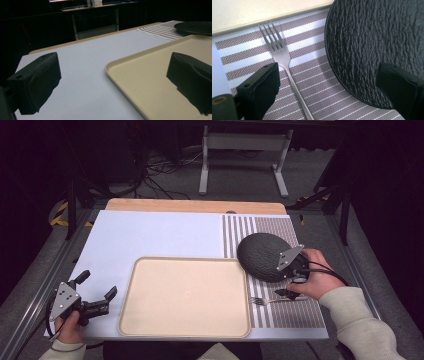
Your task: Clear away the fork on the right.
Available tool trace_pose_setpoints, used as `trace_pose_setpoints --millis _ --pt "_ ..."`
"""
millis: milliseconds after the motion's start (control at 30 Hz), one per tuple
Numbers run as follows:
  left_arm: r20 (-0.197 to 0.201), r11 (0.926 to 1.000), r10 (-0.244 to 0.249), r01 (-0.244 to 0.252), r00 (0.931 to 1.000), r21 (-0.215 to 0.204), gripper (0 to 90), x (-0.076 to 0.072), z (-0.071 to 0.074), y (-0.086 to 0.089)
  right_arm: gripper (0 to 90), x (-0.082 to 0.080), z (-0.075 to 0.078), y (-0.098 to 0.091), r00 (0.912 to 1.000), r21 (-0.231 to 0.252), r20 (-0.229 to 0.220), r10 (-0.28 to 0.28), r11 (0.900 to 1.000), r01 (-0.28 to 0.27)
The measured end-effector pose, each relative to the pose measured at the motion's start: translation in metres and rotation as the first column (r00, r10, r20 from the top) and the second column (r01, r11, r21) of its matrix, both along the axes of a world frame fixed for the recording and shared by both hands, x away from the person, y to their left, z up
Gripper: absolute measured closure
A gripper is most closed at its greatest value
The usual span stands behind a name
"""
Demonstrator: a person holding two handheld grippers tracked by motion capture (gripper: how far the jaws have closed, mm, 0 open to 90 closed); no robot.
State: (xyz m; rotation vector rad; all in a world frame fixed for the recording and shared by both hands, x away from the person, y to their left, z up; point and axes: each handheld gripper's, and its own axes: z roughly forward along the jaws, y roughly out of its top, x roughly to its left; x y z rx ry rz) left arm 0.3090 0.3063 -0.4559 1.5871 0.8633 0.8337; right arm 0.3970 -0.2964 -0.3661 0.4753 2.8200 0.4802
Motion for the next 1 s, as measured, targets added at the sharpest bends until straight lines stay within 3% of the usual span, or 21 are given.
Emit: trace_pose_setpoints --millis 167,300,467,567,800,1000 --pt "0.001 1.0000 -0.001 0.001 1.0000 0.001 0.0 0.000 0.000 0.000 6.5 0.002 -0.004 0.001 0.9997 -0.027 -0.021 0.013 0.9995 -0.014" --pt "0.000 1.0000 -0.001 0.001 1.0000 0.001 0.0 0.000 0.000 0.000 7.1 0.004 -0.010 0.002 0.9975 -0.045 -0.063 0.033 0.9984 -0.036" --pt "-0.001 1.0000 -0.001 0.001 1.0000 0.002 0.0 0.000 0.000 0.000 6.2 0.003 -0.020 0.002 0.9946 0.020 -0.096 0.038 0.9991 -0.037" --pt "-0.002 1.0000 -0.001 0.001 1.0000 -0.001 0.0 0.000 0.000 0.000 6.6 0.003 -0.028 0.001 0.9896 -0.001 -0.137 0.046 0.9989 -0.046" --pt "-0.003 1.0000 -0.002 0.002 1.0000 0.002 0.0 0.000 0.000 0.000 20.8 0.000 -0.038 0.001 0.9766 -0.040 -0.206 0.062 0.9966 -0.072" --pt "-0.004 1.0000 -0.002 0.002 1.0000 0.002 0.0 0.000 0.000 0.000 32.9 -0.001 -0.041 0.001 0.9732 -0.096 -0.209 0.096 0.9884 -0.118"
